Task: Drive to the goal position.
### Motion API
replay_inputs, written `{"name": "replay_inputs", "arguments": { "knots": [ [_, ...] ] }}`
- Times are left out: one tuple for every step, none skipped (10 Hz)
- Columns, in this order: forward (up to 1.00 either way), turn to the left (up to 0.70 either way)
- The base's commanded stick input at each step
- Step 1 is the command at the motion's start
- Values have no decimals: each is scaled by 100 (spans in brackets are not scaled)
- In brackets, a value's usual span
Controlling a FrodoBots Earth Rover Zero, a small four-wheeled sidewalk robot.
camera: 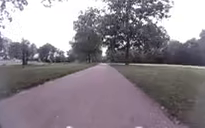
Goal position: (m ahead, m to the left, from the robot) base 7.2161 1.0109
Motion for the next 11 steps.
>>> {"name": "replay_inputs", "arguments": {
  "knots": [
    [70, -3],
    [70, -4],
    [70, -1],
    [70, 0],
    [70, 0],
    [70, 0],
    [70, 0],
    [70, 0],
    [70, 0],
    [70, 0],
    [70, 0]
  ]
}}
